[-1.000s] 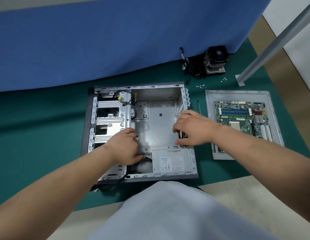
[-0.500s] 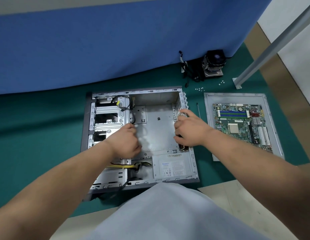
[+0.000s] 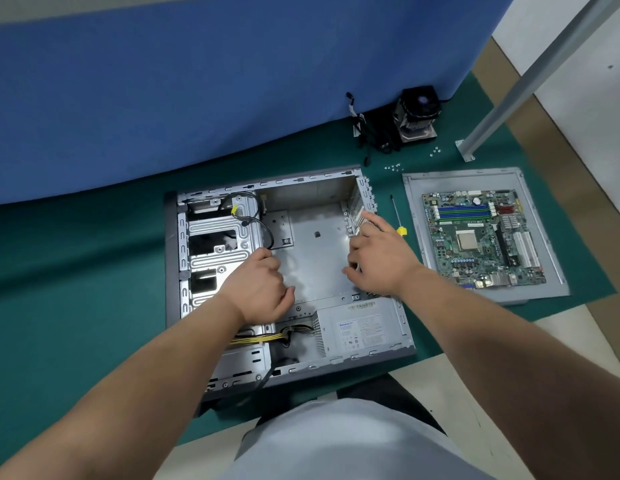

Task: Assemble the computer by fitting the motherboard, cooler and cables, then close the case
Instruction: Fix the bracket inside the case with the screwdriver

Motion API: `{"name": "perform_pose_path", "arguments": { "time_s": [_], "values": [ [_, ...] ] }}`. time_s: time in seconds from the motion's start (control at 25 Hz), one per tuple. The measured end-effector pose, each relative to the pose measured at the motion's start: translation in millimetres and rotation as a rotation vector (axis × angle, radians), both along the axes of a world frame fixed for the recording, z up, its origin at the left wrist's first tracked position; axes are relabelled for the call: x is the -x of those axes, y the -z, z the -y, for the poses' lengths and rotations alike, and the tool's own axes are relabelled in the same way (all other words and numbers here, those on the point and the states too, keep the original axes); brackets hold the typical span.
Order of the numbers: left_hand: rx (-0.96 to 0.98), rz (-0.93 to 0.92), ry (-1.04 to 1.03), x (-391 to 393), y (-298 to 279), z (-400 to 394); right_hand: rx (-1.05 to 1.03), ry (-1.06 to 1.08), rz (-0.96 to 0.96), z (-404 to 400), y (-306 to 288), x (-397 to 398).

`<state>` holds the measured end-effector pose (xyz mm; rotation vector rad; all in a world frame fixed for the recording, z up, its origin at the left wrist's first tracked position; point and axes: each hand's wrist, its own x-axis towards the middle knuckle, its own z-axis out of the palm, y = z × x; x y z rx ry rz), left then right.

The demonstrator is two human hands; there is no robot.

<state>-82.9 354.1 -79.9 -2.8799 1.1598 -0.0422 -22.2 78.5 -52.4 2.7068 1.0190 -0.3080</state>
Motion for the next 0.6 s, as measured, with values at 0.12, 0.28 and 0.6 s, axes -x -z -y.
{"name": "perform_pose_path", "arguments": {
  "time_s": [0.12, 0.28, 0.6],
  "values": [
    [-0.014, -0.024, -0.005, 1, 1, 0, -0.011, 0.002, 0.044, -1, 3, 3],
    [-0.05, -0.084, -0.011, -2, -8, 3, -0.038, 0.006, 0.041, 0, 1, 2],
    [0.184, -0.2, -0.218, -54, -40, 35, -0.416, 0.048, -0.286, 14, -8, -16]
  ]
}}
